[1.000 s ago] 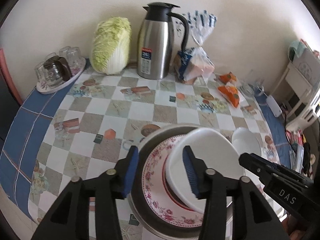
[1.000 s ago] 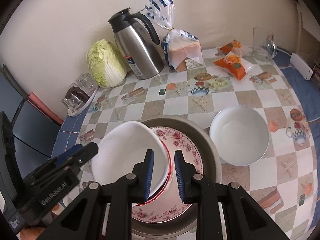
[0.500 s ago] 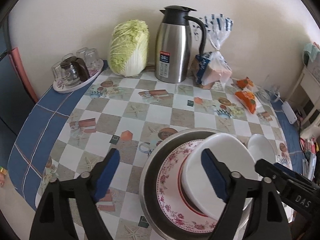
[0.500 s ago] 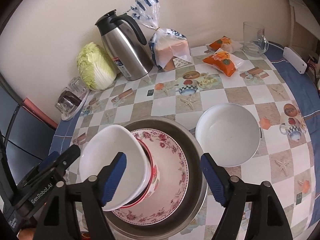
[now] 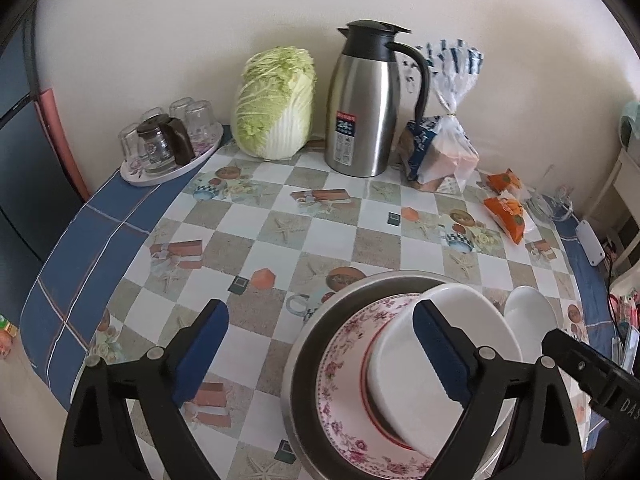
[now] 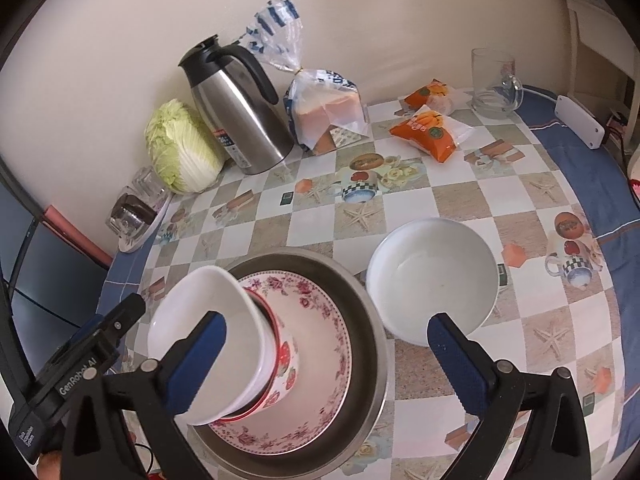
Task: Organize plates and bowls
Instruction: 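Move both tools to the rim of the large white round bowl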
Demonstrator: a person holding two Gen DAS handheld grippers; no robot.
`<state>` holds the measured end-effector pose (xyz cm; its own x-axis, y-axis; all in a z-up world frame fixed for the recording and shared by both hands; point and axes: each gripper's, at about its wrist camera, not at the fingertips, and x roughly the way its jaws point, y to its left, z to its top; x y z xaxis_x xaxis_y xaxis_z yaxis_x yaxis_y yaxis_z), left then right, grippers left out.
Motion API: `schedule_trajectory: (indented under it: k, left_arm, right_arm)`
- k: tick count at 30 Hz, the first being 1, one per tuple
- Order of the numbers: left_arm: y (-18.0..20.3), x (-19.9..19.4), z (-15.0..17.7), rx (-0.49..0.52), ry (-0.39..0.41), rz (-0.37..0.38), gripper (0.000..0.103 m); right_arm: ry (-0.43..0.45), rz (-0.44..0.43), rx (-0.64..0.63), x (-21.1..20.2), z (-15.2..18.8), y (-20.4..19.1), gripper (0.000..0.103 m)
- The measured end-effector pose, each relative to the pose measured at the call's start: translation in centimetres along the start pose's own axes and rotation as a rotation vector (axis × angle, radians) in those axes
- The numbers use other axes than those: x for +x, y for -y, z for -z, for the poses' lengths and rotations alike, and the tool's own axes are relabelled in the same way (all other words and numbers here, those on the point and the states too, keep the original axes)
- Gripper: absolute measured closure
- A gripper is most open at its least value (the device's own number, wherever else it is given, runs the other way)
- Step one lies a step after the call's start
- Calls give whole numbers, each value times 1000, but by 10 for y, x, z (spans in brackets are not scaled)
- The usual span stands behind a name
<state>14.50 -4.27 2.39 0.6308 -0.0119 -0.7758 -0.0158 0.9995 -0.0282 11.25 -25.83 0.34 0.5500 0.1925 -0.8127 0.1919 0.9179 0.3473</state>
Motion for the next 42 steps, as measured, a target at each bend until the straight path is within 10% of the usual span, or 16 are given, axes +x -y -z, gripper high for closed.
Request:
schedule_trajectory:
  k: [19, 28, 42]
  left_arm:
    - [115, -14, -56, 187, -102, 232, 9]
    - [194, 41, -40, 383, -244, 131, 10]
    - [239, 116, -7, 465, -418, 56, 53]
  right_arm:
    - [98, 66, 194, -32, -32, 92, 0]
    - [30, 126, 309, -11, -28, 139, 0]
    - [-108, 140, 324, 38, -13, 149, 19]
